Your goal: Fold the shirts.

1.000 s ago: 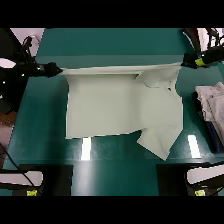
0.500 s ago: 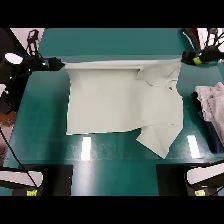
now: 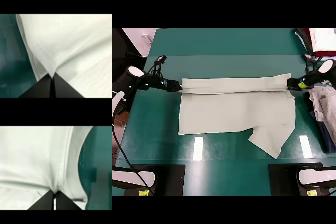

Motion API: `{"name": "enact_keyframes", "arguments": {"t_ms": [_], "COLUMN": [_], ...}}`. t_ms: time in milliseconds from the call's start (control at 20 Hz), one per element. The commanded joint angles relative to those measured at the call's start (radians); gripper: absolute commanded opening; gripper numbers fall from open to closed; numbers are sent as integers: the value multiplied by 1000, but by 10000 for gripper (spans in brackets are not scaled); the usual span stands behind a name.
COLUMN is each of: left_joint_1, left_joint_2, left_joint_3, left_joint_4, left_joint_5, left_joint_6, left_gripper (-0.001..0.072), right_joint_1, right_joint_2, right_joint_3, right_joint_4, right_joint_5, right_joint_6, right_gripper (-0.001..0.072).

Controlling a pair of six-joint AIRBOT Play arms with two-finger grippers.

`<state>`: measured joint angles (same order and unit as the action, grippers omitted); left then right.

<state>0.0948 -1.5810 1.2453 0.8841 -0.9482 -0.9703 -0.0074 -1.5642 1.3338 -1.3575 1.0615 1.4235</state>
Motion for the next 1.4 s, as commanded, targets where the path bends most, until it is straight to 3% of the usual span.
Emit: {"name": "enact_keyframes", "arguments": {"t_ms": [0,50,100,150,300,500,850,1350], "left_joint_1": [-1,-1,-1,2,24,66,48,48], "left_joint_2": [0,0,1,1,8,113,417,440], "left_joint_3": [-16,-16,-15,-12,47,-60,-552,-654], "left_joint_4": [3,3,3,10,190,277,202,76], "left_joint_5": [-63,-66,-66,-68,-195,-344,-247,-217], "left_joint_6": [-45,-77,-104,-112,-237,-250,-278,-232], "left_gripper": [182,472,539,534,533,533,534,533], "right_joint_1": [2,2,0,-8,-47,-100,-113,-112], "right_joint_2": [22,22,24,30,103,279,426,429], "right_joint_3": [-71,-69,-67,-66,-69,-163,-278,-270], "right_joint_4": [4,11,35,64,139,190,189,242], "right_joint_5": [5,18,32,47,151,230,172,192], "right_joint_6": [18,18,18,18,8,-20,-20,-20], "right_gripper": [40,209,404,431,431,430,429,429]}}
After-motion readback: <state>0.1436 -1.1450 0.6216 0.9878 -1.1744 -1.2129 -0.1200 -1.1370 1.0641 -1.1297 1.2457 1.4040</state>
